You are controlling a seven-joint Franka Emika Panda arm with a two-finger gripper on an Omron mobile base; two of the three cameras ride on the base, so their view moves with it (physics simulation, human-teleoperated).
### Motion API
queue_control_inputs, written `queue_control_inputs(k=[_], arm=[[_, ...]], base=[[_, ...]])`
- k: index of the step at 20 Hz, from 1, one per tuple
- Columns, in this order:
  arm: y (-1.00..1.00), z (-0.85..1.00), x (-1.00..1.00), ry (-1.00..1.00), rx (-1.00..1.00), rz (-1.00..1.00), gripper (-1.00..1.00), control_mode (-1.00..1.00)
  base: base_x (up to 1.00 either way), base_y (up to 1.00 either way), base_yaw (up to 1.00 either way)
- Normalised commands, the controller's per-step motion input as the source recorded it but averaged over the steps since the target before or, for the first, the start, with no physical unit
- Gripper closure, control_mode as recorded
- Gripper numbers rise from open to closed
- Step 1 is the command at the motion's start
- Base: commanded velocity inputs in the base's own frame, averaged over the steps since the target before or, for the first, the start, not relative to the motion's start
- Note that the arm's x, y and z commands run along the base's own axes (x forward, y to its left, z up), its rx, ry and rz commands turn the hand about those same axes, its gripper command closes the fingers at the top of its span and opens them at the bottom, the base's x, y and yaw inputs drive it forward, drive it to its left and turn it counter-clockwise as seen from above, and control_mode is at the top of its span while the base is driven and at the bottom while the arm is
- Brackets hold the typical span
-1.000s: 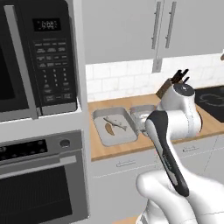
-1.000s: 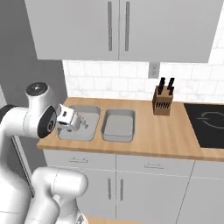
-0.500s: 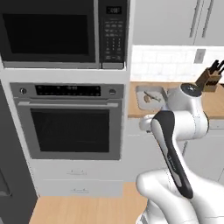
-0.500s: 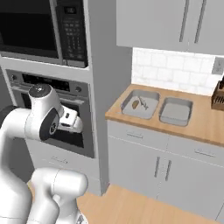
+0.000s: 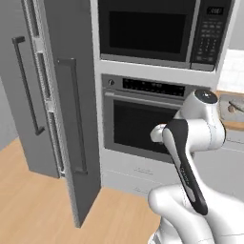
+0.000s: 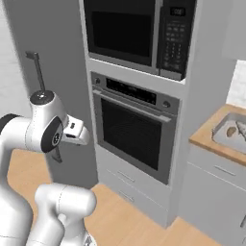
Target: Place one sweet potato and one fish in each tupperware on the nearby counter, to pack two identical lunches.
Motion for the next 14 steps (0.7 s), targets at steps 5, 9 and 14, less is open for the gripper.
queue_control_inputs(k=[5, 9, 14], arm=[[0.0, 0.0, 0.0, 0.0, 0.0, 0.0, -1.0, 1.0], [0.0, 0.0, 0.0, 0.0, 0.0, 0.0, -1.0, 1.0], [0.0, 0.0, 0.0, 0.0, 0.0, 0.0, -1.0, 1.0]], base=[[-0.56, 1.0, 0.48], [-0.47, 1.0, 0.54], [-0.16, 1.0, 0.37]])
